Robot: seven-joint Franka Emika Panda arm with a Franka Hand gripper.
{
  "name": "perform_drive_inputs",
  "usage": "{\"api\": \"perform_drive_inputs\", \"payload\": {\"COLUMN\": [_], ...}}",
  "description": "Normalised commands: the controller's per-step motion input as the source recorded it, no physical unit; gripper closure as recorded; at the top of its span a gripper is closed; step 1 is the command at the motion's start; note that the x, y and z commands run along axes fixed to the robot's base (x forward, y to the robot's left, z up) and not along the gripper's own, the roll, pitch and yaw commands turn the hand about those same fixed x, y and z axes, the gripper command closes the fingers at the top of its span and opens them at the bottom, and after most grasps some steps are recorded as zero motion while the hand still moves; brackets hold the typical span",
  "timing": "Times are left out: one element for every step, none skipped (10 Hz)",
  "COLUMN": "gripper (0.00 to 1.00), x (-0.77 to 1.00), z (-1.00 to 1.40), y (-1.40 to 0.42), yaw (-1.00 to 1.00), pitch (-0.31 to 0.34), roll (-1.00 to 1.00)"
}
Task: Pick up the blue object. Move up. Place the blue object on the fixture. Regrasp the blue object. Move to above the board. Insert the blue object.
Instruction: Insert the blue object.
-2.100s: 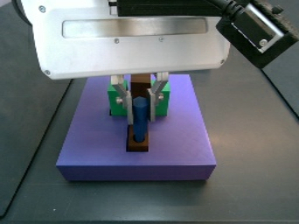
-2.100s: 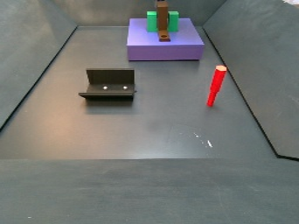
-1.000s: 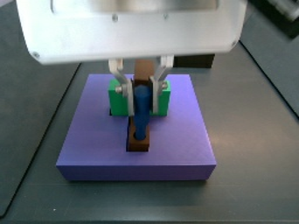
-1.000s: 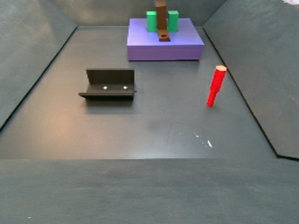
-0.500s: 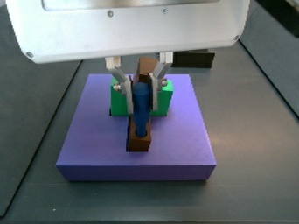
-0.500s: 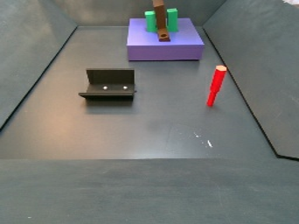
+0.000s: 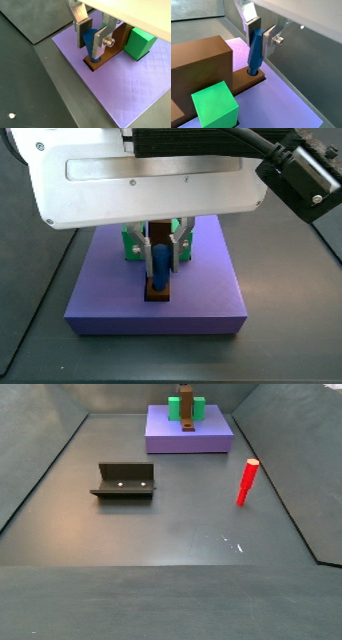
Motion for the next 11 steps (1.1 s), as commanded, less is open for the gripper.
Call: {"api": "perform_drive_inputs", "payload": {"gripper": [1.0, 1.0, 1.0, 1.0, 1.0, 1.0, 1.0, 1.0, 1.0, 1.0, 1.0], "x": [0.94, 0.8, 0.63, 0.59, 0.46, 0.1, 0.0, 0.0, -0.1, 0.0, 0.0], "z": [-0.79, -0.67, -0.58, -0.53, -0.42, -0.31, -0.23, -0.41, -0.42, -0.45, 0.0], "y": [0.0, 0.14, 0.47, 0.43, 0.28, -0.04, -0.38, -0.34, -0.49, -0.29, 0.0], "yaw": [-0.03, -0.13, -0.2, -0.23, -0.17, -0.02, 0.05, 0.23, 0.36, 0.35, 0.0], "pitch": [0.21, 0.283, 0.243, 0.229, 0.16, 0.0, -0.007, -0.059, -0.131, -0.121, 0.0], "roll": [0.0, 0.02, -0.03, -0.1, -0.08, -0.06, 0.0, -0.01, 0.01, 0.03, 0.0]}}
